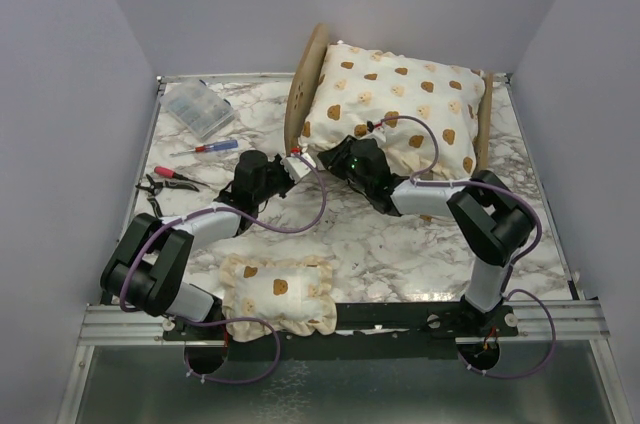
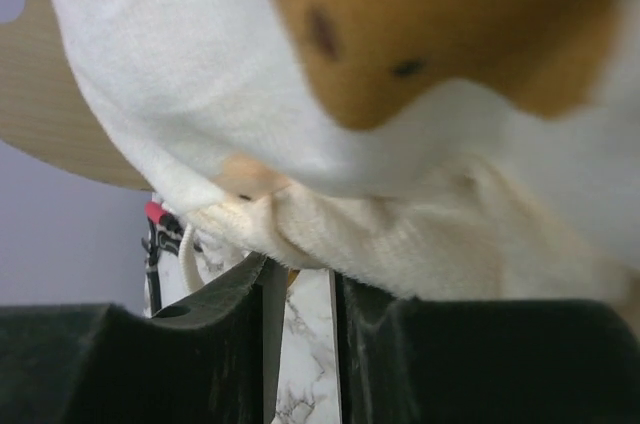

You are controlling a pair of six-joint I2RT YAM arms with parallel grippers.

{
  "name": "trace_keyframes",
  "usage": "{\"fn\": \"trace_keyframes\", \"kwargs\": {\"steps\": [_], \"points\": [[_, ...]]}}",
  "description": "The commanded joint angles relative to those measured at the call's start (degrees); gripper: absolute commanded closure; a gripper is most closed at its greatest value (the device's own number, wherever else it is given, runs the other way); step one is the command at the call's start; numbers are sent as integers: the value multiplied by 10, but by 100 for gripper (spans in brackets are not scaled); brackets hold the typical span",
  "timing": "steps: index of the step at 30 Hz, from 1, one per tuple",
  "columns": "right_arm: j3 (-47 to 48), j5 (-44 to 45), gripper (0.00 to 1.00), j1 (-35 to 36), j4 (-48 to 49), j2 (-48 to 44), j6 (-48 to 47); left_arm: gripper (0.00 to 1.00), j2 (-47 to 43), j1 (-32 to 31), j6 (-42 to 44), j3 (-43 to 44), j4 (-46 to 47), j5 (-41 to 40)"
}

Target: Set up the pet bed

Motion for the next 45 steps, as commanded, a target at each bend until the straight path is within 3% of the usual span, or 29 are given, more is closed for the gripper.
{"fn": "trace_keyframes", "kwargs": {"steps": [1, 8, 18, 31, 45], "points": [[-26, 86, 78, -16, 11, -19, 3, 96, -4, -5, -7, -5, 11, 17], [-23, 13, 78, -17, 15, -20, -6, 96, 0, -7, -9, -1, 11, 28], [-17, -70, 64, -17, 34, -18, -1, 96, 16, -7, -17, 16, 14, 48], [10, -153, 64, -16, 54, 17, -4, 96, 23, -7, -30, 23, 24, 62], [34, -161, 69, -16, 42, 40, -18, 96, 16, -7, -34, 16, 34, 64]]}}
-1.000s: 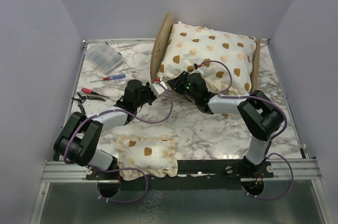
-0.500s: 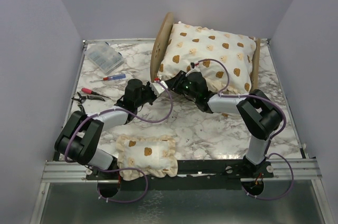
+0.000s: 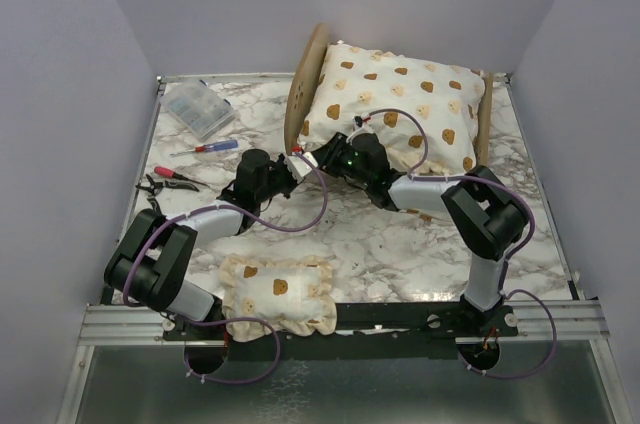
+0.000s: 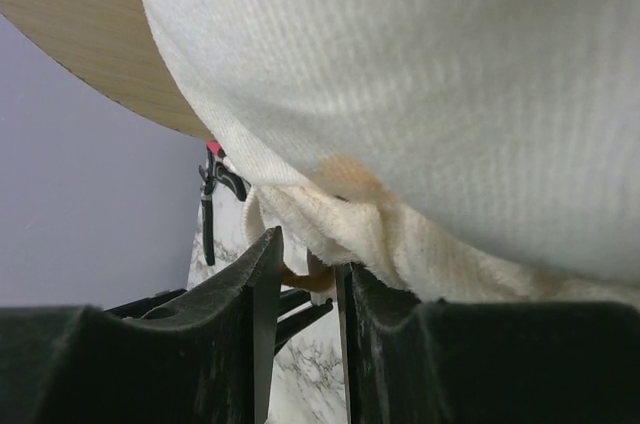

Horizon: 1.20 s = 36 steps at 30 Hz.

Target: Set up the pet bed

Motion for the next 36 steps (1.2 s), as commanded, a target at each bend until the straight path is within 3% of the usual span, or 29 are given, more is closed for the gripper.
{"fn": "trace_keyframes", "kwargs": {"steps": [1, 4, 7, 9, 13, 15, 17, 24, 36], "points": [[17, -11, 70, -4, -1, 18, -17, 96, -3, -3, -7, 7, 18, 20], [18, -12, 76, -4, -5, 22, -24, 96, -7, -3, -6, 3, 20, 17], [17, -12, 90, -4, -1, 22, -31, 95, -13, -3, -6, 0, 22, 12], [17, -12, 99, -4, -1, 19, -35, 90, -16, -3, -7, -2, 21, 2], [17, -10, 99, -4, -1, 11, -49, 42, -36, -4, -49, 7, -6, -72], [17, -8, 99, -5, -1, 9, -52, 28, -57, -4, -56, 15, -46, -98], [17, -9, 99, -5, 1, 9, -52, 22, -86, -4, -76, 11, -73, -127], [19, -19, 99, -5, 23, 17, -49, 14, -158, -3, -62, -42, -126, -208], [22, -42, 99, -6, 34, 10, -55, 17, -30, 9, -39, -30, -51, -192]]}}
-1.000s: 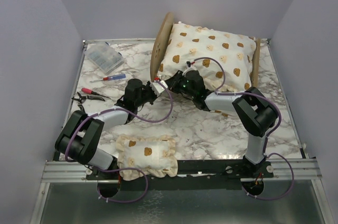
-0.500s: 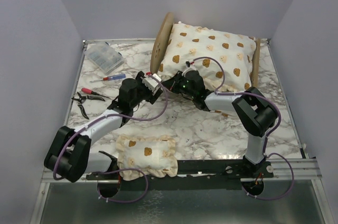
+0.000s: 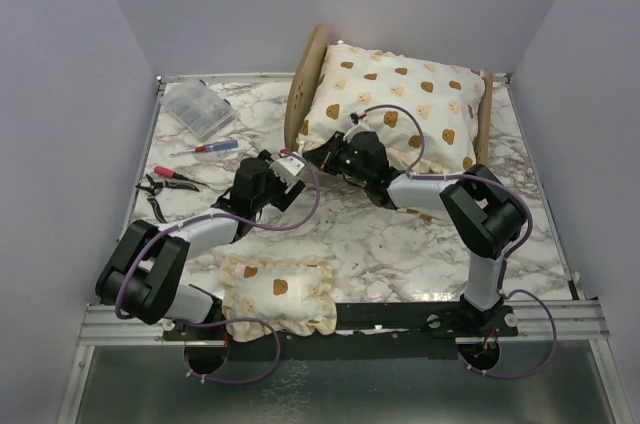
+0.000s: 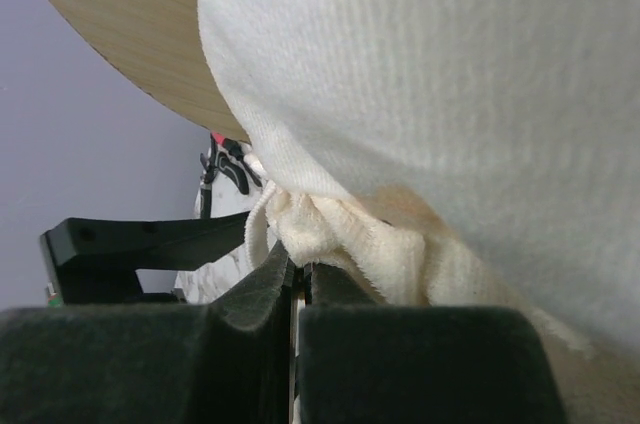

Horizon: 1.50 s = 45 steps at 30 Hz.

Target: Set up the pet bed

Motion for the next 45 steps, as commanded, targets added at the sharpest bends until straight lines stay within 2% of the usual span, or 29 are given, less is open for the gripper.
{"fn": "trace_keyframes", "kwargs": {"steps": [1, 9, 16, 18, 19, 23, 31, 40, 45], "points": [[9, -19, 99, -3, 17, 1, -11, 18, 34, 11, 12, 10, 39, -3], [13, -30, 99, -2, 18, 3, -12, 25, 98, 19, -9, 24, 64, -18], [12, -36, 99, -2, 18, 2, -11, 38, 130, 22, -32, 33, 72, -18], [10, -36, 99, -2, 19, 1, -10, 48, 136, 22, -38, 34, 78, -18], [10, -36, 99, -2, 19, 1, -11, 57, 138, 22, -41, 35, 80, -18], [8, -38, 99, -2, 16, -6, -15, 99, 131, 23, -62, 34, 82, -44], [7, -40, 99, -2, -3, -22, -46, 100, 76, 30, -121, 18, 91, -131], [33, -35, 99, 2, -52, -35, -85, 100, 47, 55, -191, 14, 85, -180], [27, -17, 99, 5, -73, -45, -95, 100, 43, 80, -231, 21, 68, -182]]}}
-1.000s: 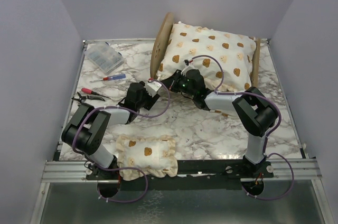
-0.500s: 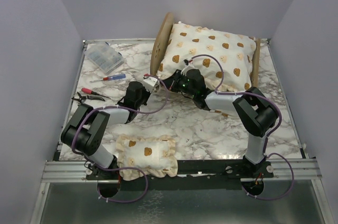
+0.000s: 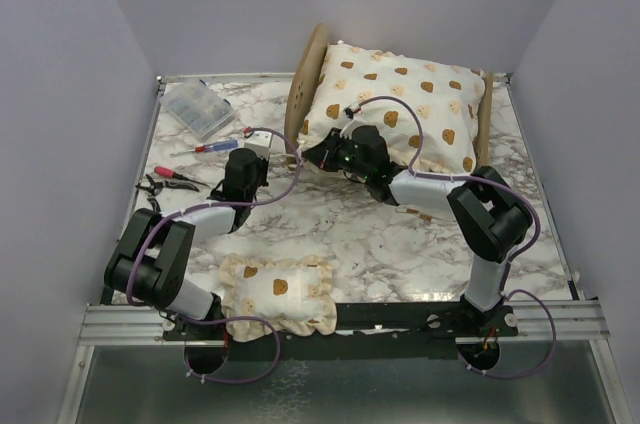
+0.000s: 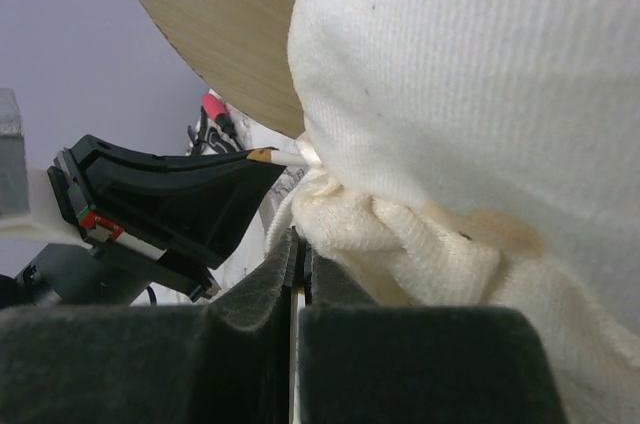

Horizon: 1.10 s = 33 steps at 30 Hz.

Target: Set up the pet bed

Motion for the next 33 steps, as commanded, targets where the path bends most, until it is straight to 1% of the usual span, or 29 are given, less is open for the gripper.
{"fn": "trace_keyframes", "kwargs": {"steps": [1, 3, 8, 19, 21, 26, 33], "points": [[4, 19, 99, 5, -33, -29, -24, 100, -17, 29, -71, 1, -15, -27], [6, 25, 99, 8, -45, -36, -34, 100, -19, 44, -94, 3, -22, -13], [54, 30, 99, 15, -99, -45, -77, 100, -16, 68, -165, -1, -22, 10], [150, 91, 99, 15, -193, -43, -163, 100, -34, 80, -272, -27, -34, 25], [160, 116, 99, 15, -201, -43, -174, 100, -41, 80, -292, -33, -45, 24], [195, 117, 99, -4, -217, -35, -191, 100, -53, 81, -345, -49, -58, 39], [256, 105, 99, -38, -234, -26, -209, 100, -38, 81, -402, -61, -65, 86]]}}
